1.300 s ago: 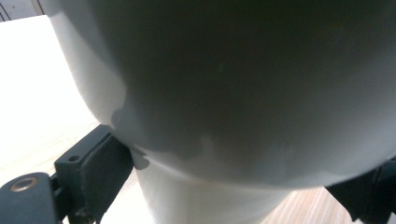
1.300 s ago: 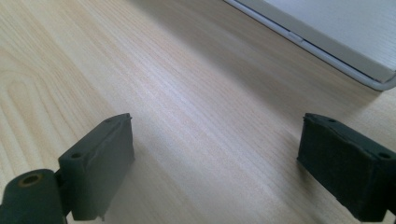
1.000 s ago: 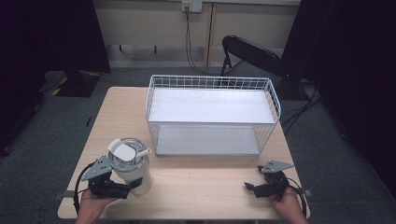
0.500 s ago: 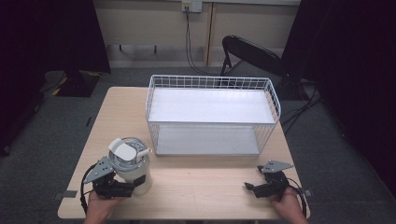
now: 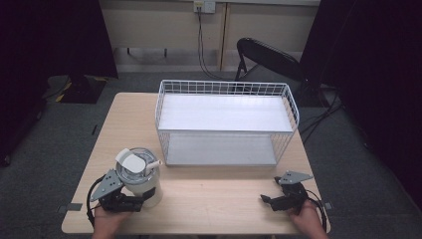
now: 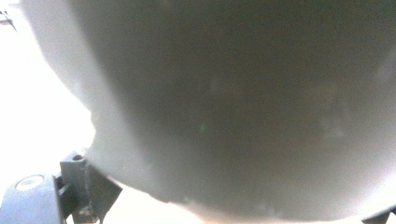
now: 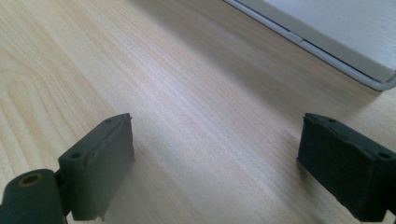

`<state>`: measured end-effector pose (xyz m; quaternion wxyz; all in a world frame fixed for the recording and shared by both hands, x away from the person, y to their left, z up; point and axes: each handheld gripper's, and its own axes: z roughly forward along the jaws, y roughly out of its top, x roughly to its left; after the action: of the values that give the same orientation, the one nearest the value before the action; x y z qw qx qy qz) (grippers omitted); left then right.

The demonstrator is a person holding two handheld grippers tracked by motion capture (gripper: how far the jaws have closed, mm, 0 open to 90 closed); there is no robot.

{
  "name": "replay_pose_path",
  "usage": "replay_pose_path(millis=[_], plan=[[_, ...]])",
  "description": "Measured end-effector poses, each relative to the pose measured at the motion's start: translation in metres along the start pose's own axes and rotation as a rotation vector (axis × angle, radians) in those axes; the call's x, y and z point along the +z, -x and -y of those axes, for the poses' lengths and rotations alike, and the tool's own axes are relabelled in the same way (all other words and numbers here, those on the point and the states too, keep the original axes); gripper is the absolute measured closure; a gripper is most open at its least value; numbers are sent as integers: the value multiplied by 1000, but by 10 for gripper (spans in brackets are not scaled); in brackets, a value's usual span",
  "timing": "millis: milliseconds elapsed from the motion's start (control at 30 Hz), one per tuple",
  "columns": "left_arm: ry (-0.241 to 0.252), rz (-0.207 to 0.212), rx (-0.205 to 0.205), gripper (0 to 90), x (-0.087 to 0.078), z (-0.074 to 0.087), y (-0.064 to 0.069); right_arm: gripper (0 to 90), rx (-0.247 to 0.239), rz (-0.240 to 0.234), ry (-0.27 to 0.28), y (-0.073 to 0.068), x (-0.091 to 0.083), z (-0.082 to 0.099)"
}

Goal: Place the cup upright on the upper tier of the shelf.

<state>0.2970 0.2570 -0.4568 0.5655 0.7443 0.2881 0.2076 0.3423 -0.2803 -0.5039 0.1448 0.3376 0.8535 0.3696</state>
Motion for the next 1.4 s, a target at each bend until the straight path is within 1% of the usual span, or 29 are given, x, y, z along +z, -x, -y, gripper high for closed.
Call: replay_pose_path(millis=[67,100,167,233,300,333,400,500,533,567,600,633,700,800,833,900,1000,1100,1233,1267,1367,1400], plan=[[10,10,-3,99,1,-2,2,98,0,0,0,0,0,0],[17,19,-15,99,0,-3,3,98,0,0,0,0,0,0],[40,26,1,100,-1,-8,4,98,0,0,0,0,0,0],[57,29,-3,100,-3,-13,4,98,0,0,0,0,0,0],[75,29,-19,100,-4,-17,5,98,0,0,0,0,0,0],[78,36,-23,100,-5,-20,5,98,0,0,0,0,0,0],[75,38,-17,101,-5,-25,6,98,0,0,0,0,0,0],[70,47,-28,101,-4,-31,8,98,0,0,0,0,0,0],[61,46,-15,101,-3,-33,8,98,0,0,0,0,0,0],[58,41,-18,101,-2,-35,9,98,0,0,0,0,0,0],[58,44,-31,101,-1,-36,10,98,0,0,0,0,0,0],[51,45,-23,101,-1,-38,9,98,0,0,0,0,0,0],[56,49,-35,101,1,-40,10,98,0,0,0,0,0,0],[58,50,-43,102,4,-44,10,98,0,0,0,0,0,0],[50,52,-44,102,6,-47,9,98,0,0,0,0,0,0],[50,51,-51,102,7,-51,10,98,0,0,0,0,0,0],[44,56,-48,102,11,-58,11,98,0,0,0,0,0,0],[44,64,-60,102,15,-65,12,98,0,0,0,0,0,0],[45,73,-75,102,20,-71,11,98,0,0,0,0,0,0],[53,71,-79,102,21,-72,11,98,0,0,0,0,0,0],[52,71,-78,102,23,-78,9,98,0,0,0,0,0,0],[51,73,-86,102,23,-79,9,98,0,0,0,0,0,0]])
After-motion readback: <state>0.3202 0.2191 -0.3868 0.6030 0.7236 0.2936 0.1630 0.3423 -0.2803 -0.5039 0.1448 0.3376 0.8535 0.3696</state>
